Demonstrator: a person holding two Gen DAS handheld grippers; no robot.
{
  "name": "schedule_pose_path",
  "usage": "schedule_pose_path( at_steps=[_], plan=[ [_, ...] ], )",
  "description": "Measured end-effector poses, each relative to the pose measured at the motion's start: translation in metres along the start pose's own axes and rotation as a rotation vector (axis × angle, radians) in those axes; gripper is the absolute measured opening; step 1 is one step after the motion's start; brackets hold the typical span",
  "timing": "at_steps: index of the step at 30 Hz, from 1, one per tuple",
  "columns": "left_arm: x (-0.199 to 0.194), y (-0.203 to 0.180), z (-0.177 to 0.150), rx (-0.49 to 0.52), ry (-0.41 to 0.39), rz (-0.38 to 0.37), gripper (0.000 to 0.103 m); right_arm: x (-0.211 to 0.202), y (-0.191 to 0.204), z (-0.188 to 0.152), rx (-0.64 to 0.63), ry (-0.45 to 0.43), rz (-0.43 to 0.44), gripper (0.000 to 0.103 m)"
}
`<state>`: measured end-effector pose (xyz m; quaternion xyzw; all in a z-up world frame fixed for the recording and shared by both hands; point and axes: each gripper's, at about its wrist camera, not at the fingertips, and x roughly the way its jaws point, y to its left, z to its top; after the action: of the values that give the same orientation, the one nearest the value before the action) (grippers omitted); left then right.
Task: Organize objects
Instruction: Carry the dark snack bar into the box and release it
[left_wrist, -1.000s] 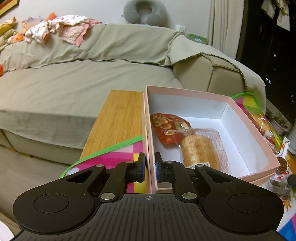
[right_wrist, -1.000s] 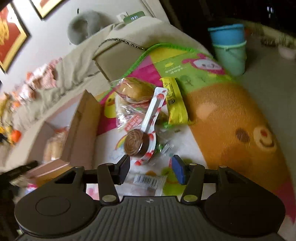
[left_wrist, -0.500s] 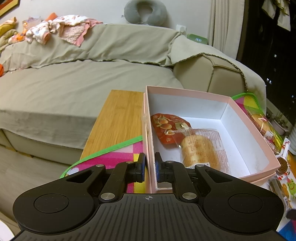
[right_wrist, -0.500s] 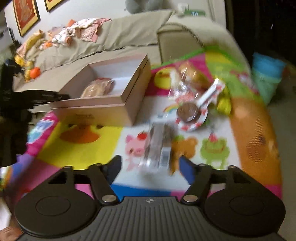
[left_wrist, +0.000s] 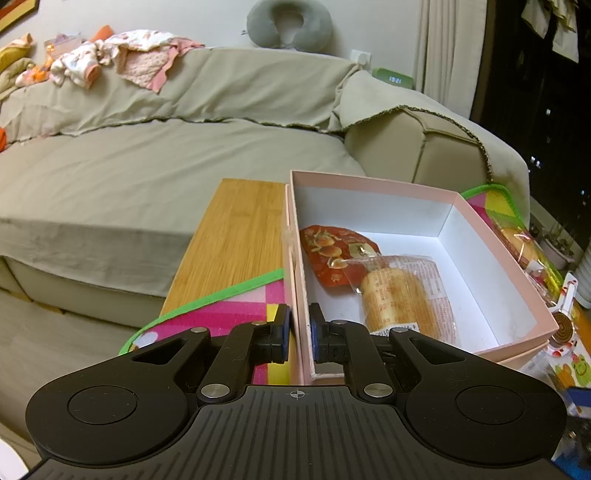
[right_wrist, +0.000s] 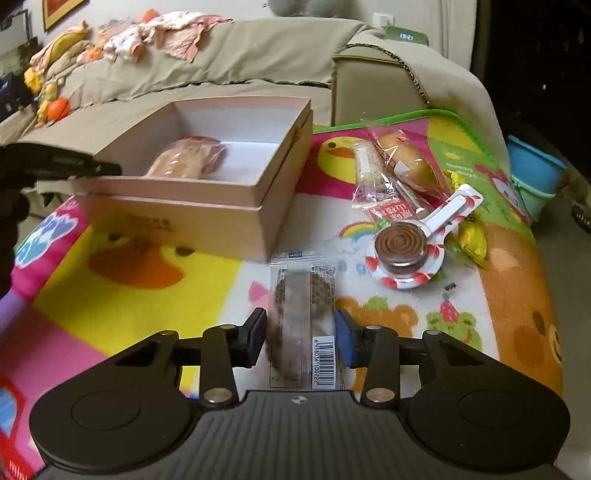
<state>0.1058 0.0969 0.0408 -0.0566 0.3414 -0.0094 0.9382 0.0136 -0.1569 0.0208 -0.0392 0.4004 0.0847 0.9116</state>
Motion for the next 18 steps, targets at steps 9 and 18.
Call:
schedule_pose_path(
  at_steps=[9,18],
  plan=[
    [-0.001,0.0,0.0,-0.006,-0.004,-0.002,0.013,-0.056,0.003,0.001,-0.04,-0.013,0.036,0.039],
    [-0.001,0.003,-0.001,-0.009,-0.008,-0.016,0.014,-0.085,0.019,0.082,0.008,-0.243,0.136,0.039]
  ],
)
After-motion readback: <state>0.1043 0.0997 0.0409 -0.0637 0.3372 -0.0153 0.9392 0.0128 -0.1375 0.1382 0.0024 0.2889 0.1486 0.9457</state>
